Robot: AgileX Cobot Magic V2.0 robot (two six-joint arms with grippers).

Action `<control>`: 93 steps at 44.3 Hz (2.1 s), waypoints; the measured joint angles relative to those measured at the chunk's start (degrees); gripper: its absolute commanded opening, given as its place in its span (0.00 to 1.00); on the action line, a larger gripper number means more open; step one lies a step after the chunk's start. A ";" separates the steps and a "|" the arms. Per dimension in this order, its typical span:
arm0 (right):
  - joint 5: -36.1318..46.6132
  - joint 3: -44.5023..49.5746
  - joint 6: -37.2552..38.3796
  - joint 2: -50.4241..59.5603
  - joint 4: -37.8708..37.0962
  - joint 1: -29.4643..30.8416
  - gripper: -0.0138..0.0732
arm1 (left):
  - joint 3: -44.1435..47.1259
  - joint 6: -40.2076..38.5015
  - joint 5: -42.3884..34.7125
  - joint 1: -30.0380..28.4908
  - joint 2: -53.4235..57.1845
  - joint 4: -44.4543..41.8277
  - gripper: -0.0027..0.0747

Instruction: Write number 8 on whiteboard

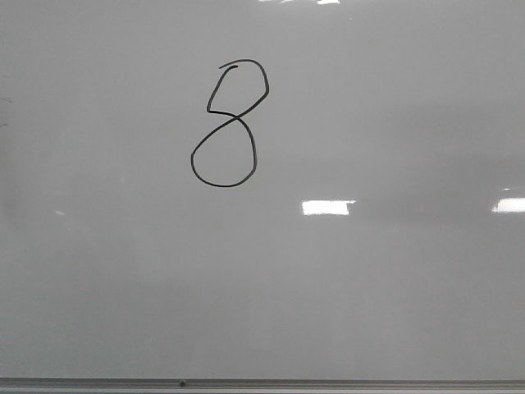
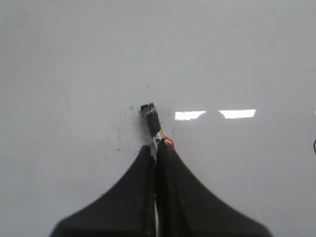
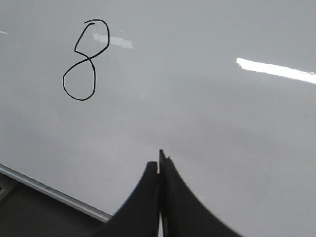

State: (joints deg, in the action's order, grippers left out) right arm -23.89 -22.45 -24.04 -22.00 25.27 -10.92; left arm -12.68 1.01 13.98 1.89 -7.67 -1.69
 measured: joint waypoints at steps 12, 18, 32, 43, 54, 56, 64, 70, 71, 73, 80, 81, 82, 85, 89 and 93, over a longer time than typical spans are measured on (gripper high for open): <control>0.00 0.00 0.00 0.00 0.09 0.00 0.08 | 10.95 -0.27 -0.11 0.00 7.97 -0.23 0.01; 0.00 0.00 0.00 0.00 0.09 0.00 0.08 | 13.09 -0.36 -0.30 -0.98 7.97 -0.23 0.01; 0.00 0.00 0.00 0.00 0.09 0.00 0.08 | 13.09 -0.39 -2.67 -2.71 7.97 -0.27 0.01; 0.00 0.00 0.00 0.00 0.09 0.00 0.08 | 13.09 -0.48 -2.77 -2.71 7.97 -0.27 0.01; 0.00 0.00 0.00 0.00 0.09 0.00 0.08 | 13.09 -0.48 -2.77 -2.71 7.97 -0.27 0.01; 0.00 0.00 0.00 0.00 0.09 0.00 0.08 | 13.09 -0.48 -2.77 -2.71 7.97 -0.27 0.01; 0.00 0.00 0.00 0.00 0.09 0.00 0.08 | 13.09 -0.60 -2.77 -2.71 7.97 -0.27 0.01; 0.00 0.00 0.00 0.03 0.09 0.00 0.08 | 13.09 -0.60 -2.77 -2.71 7.97 -0.27 0.01; 0.15 0.23 0.00 0.28 -0.07 0.00 0.08 | 13.09 -0.60 -2.77 -2.71 7.97 -0.27 0.01; 0.81 0.73 0.15 0.85 -0.97 0.13 0.08 | 13.09 -0.60 -2.77 -2.71 7.97 -0.27 0.01; 6.50 5.04 7.64 4.22 -8.90 1.72 0.08 | 13.09 -0.60 -2.77 -2.71 7.97 -0.27 0.01; 7.41 5.87 9.58 4.76 -10.60 2.12 0.08 | 13.09 -0.60 -2.77 -2.71 7.97 -0.27 0.01; 8.58 7.01 12.28 5.31 -12.93 2.73 0.08 | 13.09 -0.60 -2.80 -2.71 7.97 -0.27 0.01; 10.59 9.62 17.88 7.25 -17.73 4.48 0.08 | 13.09 -0.60 -2.80 -2.71 7.97 -0.27 0.01; 11.46 12.81 21.82 9.83 -20.95 7.40 0.08 | 13.09 -0.60 -2.89 -2.71 7.97 -0.27 0.01; 11.57 15.64 23.17 12.94 -22.09 10.09 0.08 | 13.09 -0.60 -2.89 -2.71 7.97 -0.27 0.01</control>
State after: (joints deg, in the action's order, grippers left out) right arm -12.32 -6.81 -0.87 -9.07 3.18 -0.83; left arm 0.41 0.41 11.09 -0.81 0.30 -1.96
